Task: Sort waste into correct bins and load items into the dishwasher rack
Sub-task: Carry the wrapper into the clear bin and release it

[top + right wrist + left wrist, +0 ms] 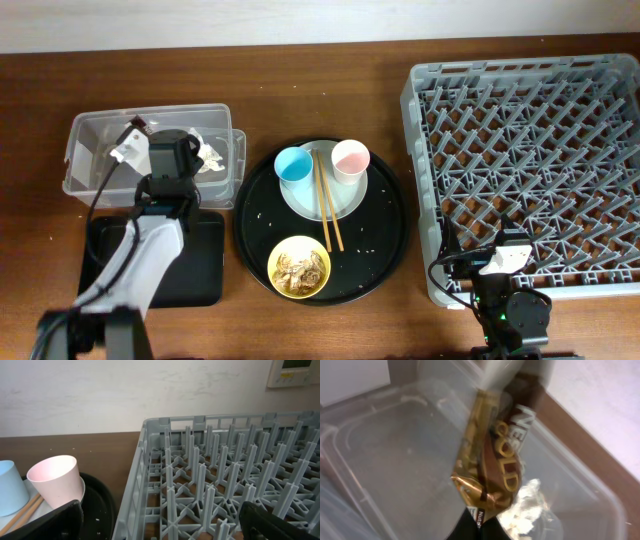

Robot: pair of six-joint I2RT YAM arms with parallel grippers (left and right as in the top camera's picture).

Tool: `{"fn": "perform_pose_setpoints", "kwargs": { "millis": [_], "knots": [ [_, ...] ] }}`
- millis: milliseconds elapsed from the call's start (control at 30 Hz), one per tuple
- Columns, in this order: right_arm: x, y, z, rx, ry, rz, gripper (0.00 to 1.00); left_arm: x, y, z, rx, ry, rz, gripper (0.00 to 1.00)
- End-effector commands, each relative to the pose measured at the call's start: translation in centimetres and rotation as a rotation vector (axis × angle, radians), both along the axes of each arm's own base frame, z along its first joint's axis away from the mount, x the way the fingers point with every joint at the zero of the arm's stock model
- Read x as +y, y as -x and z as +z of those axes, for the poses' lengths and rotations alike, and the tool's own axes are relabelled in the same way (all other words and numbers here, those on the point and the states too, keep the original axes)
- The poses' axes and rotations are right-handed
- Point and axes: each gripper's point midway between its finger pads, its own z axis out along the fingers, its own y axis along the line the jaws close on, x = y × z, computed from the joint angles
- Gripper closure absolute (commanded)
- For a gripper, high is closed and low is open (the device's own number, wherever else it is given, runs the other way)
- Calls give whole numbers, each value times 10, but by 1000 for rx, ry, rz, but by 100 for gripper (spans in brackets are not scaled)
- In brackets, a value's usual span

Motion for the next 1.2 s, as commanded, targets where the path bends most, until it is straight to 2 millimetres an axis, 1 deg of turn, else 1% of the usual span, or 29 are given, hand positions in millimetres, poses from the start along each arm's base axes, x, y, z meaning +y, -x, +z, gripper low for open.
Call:
{"fn": "perform_pose_setpoints", "kwargs": {
  "millis": [0,67,100,133,167,200,333,400,433,467,533,567,600,633,667,733,767,800,867,900,967,1100,1167],
  "knots": [
    [-1,0,-2,5,1,-6,2,1,-11,-15,18,0,-17,73],
    [-1,0,-2,5,0,-6,2,-1,-16,-11,10,-28,-58,62],
    [-1,0,-2,5,1,-6,2,-2,-20,-7,-2,-46,-81,54],
    [-1,0,-2,5,1,-6,2,-4,-23,-3,-11,-60,-102,48],
    [-1,0,-2,5,0,-6,2,-5,-26,3,-26,-86,-127,41],
    [-1,0,-2,5,0,-6,2,-6,-28,10,-36,-110,-149,36],
    [-1,0,-2,5,0,-6,2,-6,-25,41,-91,-145,-165,34],
    [-1,0,-2,5,0,-6,2,-5,-13,63,-106,-145,-163,34],
    [-1,0,-2,5,1,-6,1,-5,-4,71,-104,-145,-162,35],
    [-1,0,-2,5,0,-6,2,-3,5,79,-99,-146,-154,40],
    [-1,0,-2,5,1,-6,2,9,34,91,-84,-118,-86,54],
    [-1,0,-2,5,0,-6,2,16,46,93,-72,-103,-54,67],
    [-1,0,-2,5,0,-6,2,28,63,94,-50,-87,-11,92],
    [-1,0,-2,5,1,-6,2,37,73,93,-31,-84,19,100],
    [-1,0,-2,5,1,-6,2,53,88,90,4,-82,67,100],
    [-1,0,-2,5,1,-6,2,75,107,80,63,-72,139,100],
    [-1,0,-2,5,0,-6,2,87,118,72,103,-60,181,99],
    [-1,0,-2,5,0,-6,2,96,124,65,133,-42,205,100],
    [-1,0,-2,5,1,-6,2,109,132,49,176,9,235,99],
    [-1,0,-2,5,0,-6,2,115,132,37,193,60,238,100],
    [-1,0,-2,5,1,-6,2,120,129,23,204,120,231,100],
    [-1,0,-2,5,1,-6,2,125,109,-12,211,240,185,99],
    [-1,0,-2,5,1,-6,2,127,103,-27,229,257,181,99]
  ]
}}
